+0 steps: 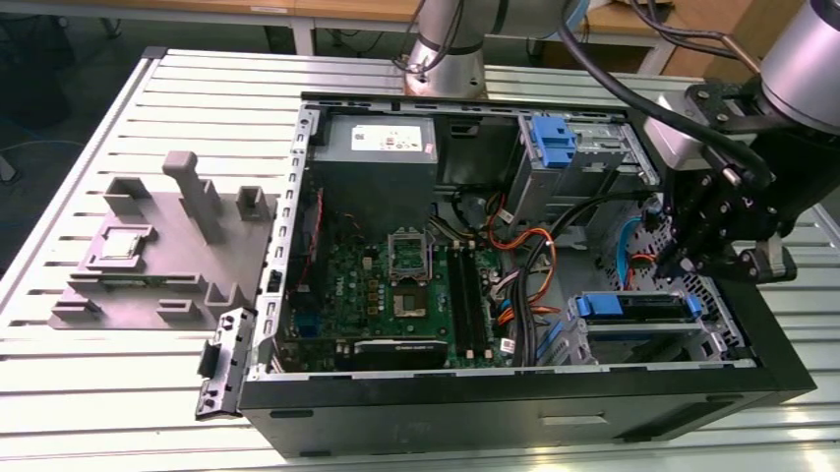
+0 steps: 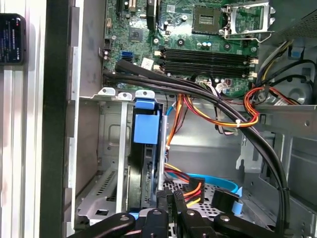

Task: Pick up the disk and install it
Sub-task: 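Insert the first disk wire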

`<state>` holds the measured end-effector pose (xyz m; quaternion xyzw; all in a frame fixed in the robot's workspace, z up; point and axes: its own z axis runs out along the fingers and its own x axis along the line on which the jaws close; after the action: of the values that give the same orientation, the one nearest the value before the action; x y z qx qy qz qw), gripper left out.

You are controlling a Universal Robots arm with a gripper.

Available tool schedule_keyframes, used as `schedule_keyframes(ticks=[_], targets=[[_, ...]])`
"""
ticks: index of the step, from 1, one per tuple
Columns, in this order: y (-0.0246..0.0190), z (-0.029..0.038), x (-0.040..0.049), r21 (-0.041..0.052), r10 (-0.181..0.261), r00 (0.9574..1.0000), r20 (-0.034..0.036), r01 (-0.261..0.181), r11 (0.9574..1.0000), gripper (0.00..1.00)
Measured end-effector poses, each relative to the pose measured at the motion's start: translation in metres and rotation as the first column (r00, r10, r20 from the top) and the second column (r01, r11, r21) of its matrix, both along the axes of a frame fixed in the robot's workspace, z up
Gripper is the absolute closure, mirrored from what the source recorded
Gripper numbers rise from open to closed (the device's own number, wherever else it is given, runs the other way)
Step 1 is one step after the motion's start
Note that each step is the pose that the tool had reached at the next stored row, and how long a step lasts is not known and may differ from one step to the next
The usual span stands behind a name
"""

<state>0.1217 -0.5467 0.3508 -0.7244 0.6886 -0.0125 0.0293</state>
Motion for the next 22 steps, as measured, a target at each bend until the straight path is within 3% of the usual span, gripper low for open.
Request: schedule_keyframes(ticks=[14,22], targets=[[-0.0114,-0.0081,0.0,0.0,-0.008,1.0,0.0,0.008,1.0,0.84],[-0.0119,-0.0117,-0.0005,-0.0001,-0.019,0.9998,0.0,0.019,0.9998,0.84]])
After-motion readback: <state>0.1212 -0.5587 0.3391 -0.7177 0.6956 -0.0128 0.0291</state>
